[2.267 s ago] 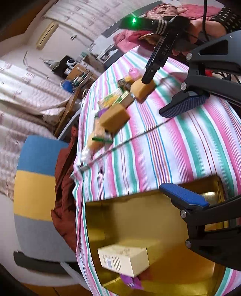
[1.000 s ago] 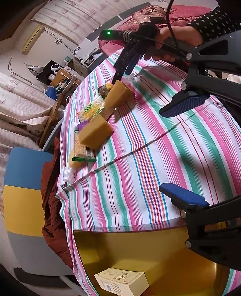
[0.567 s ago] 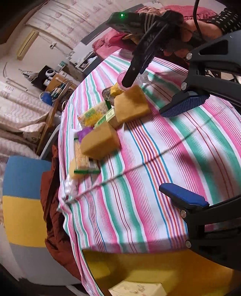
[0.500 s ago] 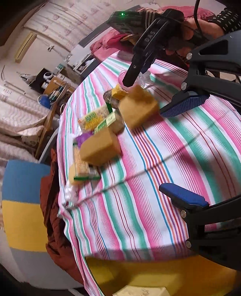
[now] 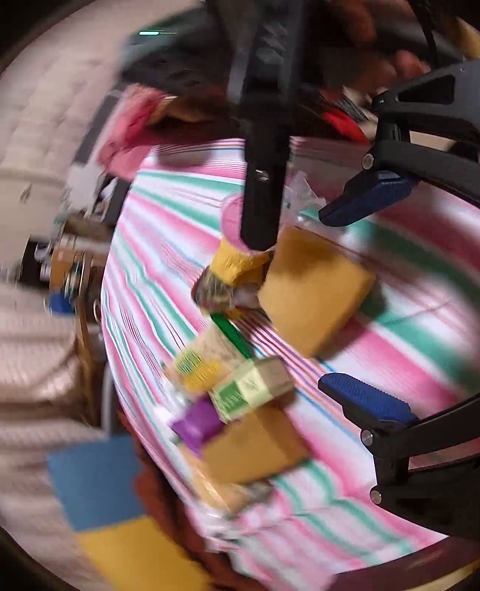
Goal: Organize objects
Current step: 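Grasp the pink hair roller with the right tool, then grasp the yellow sponge with the left tool while the right tool lifts the roller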
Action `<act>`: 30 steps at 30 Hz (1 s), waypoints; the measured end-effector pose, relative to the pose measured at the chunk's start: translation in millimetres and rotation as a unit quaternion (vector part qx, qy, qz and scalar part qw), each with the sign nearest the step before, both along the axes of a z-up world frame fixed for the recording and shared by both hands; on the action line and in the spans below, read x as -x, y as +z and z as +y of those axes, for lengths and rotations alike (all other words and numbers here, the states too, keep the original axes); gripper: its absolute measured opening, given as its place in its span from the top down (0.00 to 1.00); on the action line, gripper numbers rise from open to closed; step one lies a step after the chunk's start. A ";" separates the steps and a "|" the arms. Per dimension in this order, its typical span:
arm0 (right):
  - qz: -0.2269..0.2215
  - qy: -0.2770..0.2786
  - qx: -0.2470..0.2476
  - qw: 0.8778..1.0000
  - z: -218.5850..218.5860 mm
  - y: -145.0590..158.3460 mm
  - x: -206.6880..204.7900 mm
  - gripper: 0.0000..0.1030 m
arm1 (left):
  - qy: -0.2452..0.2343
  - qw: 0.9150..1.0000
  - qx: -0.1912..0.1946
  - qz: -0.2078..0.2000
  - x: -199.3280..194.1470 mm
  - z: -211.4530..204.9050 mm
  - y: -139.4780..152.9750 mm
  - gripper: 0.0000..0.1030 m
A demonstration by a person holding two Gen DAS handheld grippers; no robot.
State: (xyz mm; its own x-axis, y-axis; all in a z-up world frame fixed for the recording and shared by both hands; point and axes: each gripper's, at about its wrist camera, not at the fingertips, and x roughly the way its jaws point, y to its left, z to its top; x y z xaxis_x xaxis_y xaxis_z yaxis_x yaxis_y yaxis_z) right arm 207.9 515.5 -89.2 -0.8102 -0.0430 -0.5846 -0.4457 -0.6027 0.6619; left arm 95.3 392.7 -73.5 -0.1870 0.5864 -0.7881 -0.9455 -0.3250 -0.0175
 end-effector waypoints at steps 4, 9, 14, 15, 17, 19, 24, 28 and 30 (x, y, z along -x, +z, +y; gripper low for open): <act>0.003 -0.006 0.018 1.000 6.4 -2.2 -4.6 0.31 | -0.031 0.999 0.011 0.010 -0.2 16.0 -8.0 0.21; -0.001 -0.008 0.025 1.000 7.6 -7.0 -8.3 0.31 | -0.066 0.997 0.022 0.035 -6.9 22.1 -16.7 0.36; -0.017 -0.009 0.006 1.000 5.4 -3.9 -12.3 0.31 | -0.023 1.000 0.013 0.013 5.9 8.2 -14.9 0.41; -0.023 -0.009 -0.003 1.000 5.2 -2.4 -14.9 0.31 | -0.014 1.000 0.011 0.010 7.5 5.4 -14.0 0.42; -0.029 -0.010 -0.020 0.999 5.3 2.9 -20.7 0.31 | 0.008 1.000 0.008 0.004 13.0 -4.7 -13.1 0.42; -0.039 -0.013 -0.057 0.998 2.9 12.3 -25.3 0.31 | 0.029 1.000 0.001 -0.006 19.7 -15.9 -11.4 0.42; -0.024 -0.025 -0.103 0.994 3.6 39.8 -32.0 0.31 | 0.067 0.997 -0.025 -0.029 28.3 -43.7 0.2 0.43; 0.014 -0.016 -0.103 0.994 2.0 63.0 -17.0 0.31 | 0.085 0.995 -0.045 -0.027 28.6 -67.9 13.3 0.43; 0.034 -0.005 -0.103 0.994 -3.0 74.7 -5.0 0.31 | 0.096 0.993 -0.053 -0.031 32.0 -78.6 17.6 0.43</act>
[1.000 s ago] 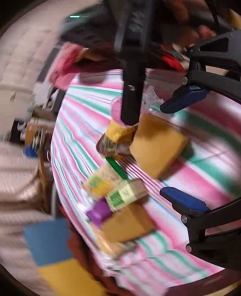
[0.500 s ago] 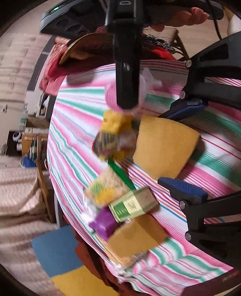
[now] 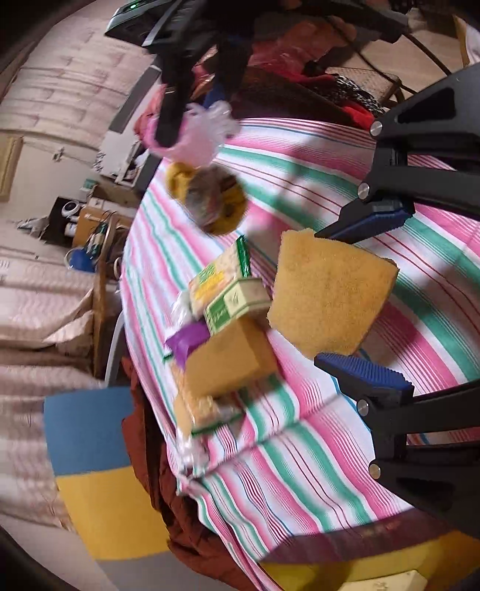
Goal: Organize objects
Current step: 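Grasp the yellow sponge with the left tool while the right tool lifts the roller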
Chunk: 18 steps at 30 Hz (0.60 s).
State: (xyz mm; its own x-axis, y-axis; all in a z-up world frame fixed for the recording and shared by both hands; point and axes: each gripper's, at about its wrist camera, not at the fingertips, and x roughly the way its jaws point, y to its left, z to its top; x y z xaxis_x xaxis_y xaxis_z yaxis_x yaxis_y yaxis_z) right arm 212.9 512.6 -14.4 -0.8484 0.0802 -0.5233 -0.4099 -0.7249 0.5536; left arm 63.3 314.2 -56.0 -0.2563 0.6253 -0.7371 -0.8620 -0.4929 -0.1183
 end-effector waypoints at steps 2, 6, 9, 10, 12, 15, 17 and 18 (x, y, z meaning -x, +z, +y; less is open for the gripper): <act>0.023 0.016 0.006 1.000 -2.6 11.4 10.4 0.31 | 0.013 1.000 -0.010 -0.005 4.3 -10.2 4.2 0.43; 0.093 0.070 0.094 0.989 -2.5 21.9 40.3 0.31 | 0.040 0.999 -0.028 -0.011 12.3 -32.0 12.1 0.42; -0.006 0.021 0.024 0.999 -2.0 24.0 67.2 0.31 | 0.055 0.998 -0.037 -0.012 17.8 -47.1 17.4 0.42; -0.056 -0.014 -0.076 0.995 -11.3 30.7 74.5 0.31 | 0.060 0.997 -0.040 -0.011 19.4 -51.7 19.4 0.42; -0.040 0.002 -0.071 0.997 -12.3 33.2 77.9 0.31 | 0.066 0.997 -0.047 -0.008 21.0 -60.5 23.1 0.42; -0.001 0.017 -0.014 1.000 -10.8 33.6 75.1 0.31 | 0.077 0.995 -0.060 -0.008 23.5 -71.0 27.9 0.42; 0.022 0.038 0.016 0.999 -14.4 34.1 75.3 0.31 | 0.082 0.994 -0.069 -0.015 27.2 -75.9 28.9 0.42; 0.041 0.056 0.057 0.996 -14.6 30.5 77.6 0.31 | 0.084 0.994 -0.073 -0.019 28.5 -78.4 29.6 0.42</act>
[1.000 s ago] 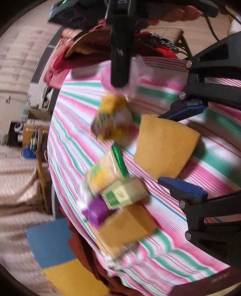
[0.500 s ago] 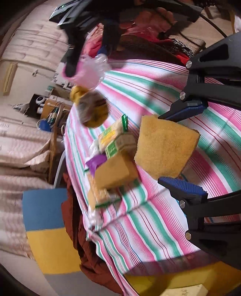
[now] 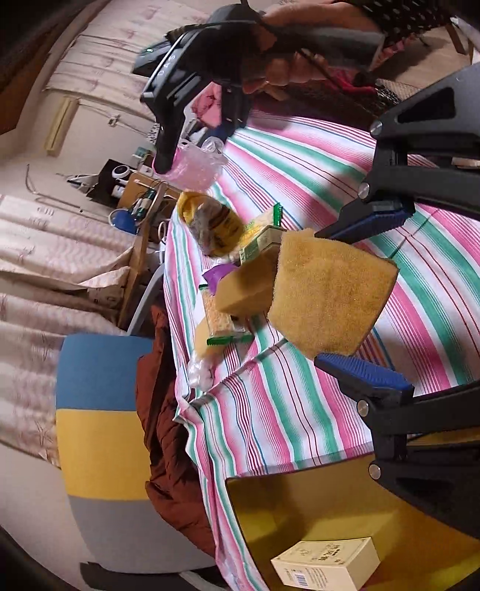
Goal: Organize objects
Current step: 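Grasp the yellow sponge with the left tool while the right tool lifts the roller, then place the sponge and the pink roller into the gold tray with both tools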
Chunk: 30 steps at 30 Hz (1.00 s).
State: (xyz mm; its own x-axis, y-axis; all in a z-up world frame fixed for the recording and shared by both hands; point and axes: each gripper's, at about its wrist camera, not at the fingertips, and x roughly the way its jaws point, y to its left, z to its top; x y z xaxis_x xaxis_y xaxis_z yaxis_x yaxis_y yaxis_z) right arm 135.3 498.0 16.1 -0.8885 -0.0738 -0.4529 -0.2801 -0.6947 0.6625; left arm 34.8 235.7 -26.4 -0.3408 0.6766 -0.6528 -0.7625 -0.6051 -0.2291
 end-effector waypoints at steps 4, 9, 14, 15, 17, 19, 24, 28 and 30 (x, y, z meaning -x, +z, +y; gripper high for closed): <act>0.053 0.067 0.130 0.988 -2.0 -17.0 12.2 0.31 | 0.013 1.000 -0.009 -0.001 2.3 -10.5 2.9 0.42; -0.046 -0.011 -0.022 0.999 -14.3 -4.5 18.2 0.31 | 0.031 0.999 -0.016 -0.001 5.9 -26.0 6.5 0.42; 0.034 0.052 0.054 0.997 -27.4 7.6 20.9 0.31 | 0.041 0.999 -0.030 -0.007 9.3 -34.2 10.6 0.42; 0.053 0.068 0.082 0.993 -27.7 8.4 21.3 0.31 | 0.042 0.999 -0.031 -0.005 9.2 -35.7 11.9 0.42; 0.081 0.092 0.128 0.984 -31.2 7.8 28.0 0.31 | 0.047 0.998 -0.033 -0.001 9.2 -39.6 14.5 0.42; 0.076 0.092 0.124 0.985 -29.8 6.9 35.9 0.31 | 0.054 0.998 -0.039 -0.001 10.5 -45.4 17.0 0.42; -0.005 0.007 -0.015 1.000 -36.7 21.5 31.8 0.31 | 0.071 0.997 -0.042 -0.002 14.8 -58.3 19.3 0.41; 0.000 0.039 -0.018 0.999 -55.8 25.1 30.1 0.31 | 0.081 0.996 -0.040 0.000 18.4 -64.6 19.0 0.41; -0.004 0.055 0.002 0.999 -66.9 20.5 29.0 0.31 | 0.086 0.996 -0.034 0.006 18.7 -69.0 19.1 0.41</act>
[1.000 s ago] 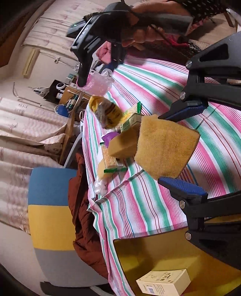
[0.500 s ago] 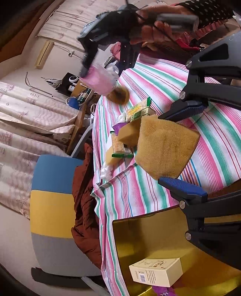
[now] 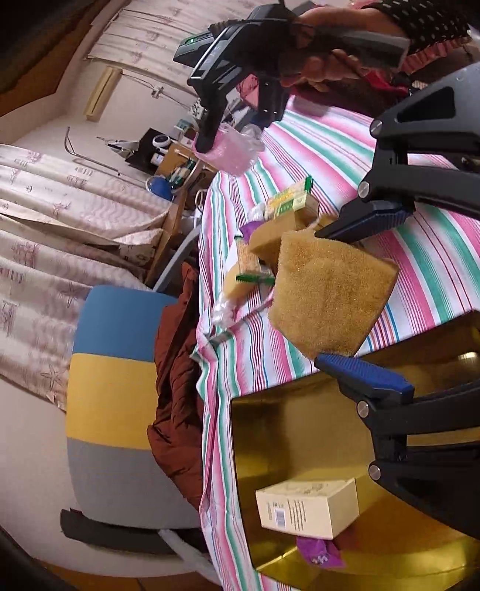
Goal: Organize objects
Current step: 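Place the sponge and the pink roller into the gold tray with both tools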
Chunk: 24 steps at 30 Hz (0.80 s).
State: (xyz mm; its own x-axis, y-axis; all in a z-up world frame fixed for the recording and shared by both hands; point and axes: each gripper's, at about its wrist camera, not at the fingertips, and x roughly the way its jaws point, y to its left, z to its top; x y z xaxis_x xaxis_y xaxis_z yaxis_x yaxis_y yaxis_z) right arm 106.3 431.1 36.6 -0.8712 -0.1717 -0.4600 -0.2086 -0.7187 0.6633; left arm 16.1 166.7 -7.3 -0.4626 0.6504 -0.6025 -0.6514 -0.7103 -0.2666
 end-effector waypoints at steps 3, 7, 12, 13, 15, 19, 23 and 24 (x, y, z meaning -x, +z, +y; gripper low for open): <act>-0.017 0.022 0.014 1.000 -13.3 -14.0 3.6 0.31 | 0.011 1.000 0.003 0.006 0.1 -10.2 1.3 0.41; -0.035 0.052 0.019 0.998 -34.2 -29.2 22.8 0.31 | 0.032 0.999 0.015 0.012 3.8 -28.2 0.3 0.41; -0.046 0.098 -0.020 0.994 -73.3 -29.2 45.2 0.30 | 0.061 0.998 0.028 0.007 10.6 -55.1 -4.9 0.41; -0.049 0.108 -0.028 0.993 -81.7 -28.6 48.9 0.30 | 0.069 0.997 0.032 0.005 12.3 -62.5 -7.1 0.41; -0.052 0.132 -0.040 0.989 -100.7 -28.1 59.7 0.30 | 0.083 0.996 0.038 -0.002 14.9 -74.6 -11.3 0.41; -0.059 0.178 -0.045 0.981 -135.5 -30.9 74.5 0.29 | 0.117 0.992 0.041 -0.018 21.0 -103.8 -19.5 0.41; -0.071 0.222 -0.054 0.971 -171.1 -37.3 86.6 0.29 | 0.149 0.987 0.057 -0.019 26.3 -131.0 -25.3 0.41; -0.074 0.233 -0.057 0.968 -180.5 -38.9 89.9 0.29 | 0.158 0.985 0.062 -0.018 27.8 -137.9 -26.6 0.41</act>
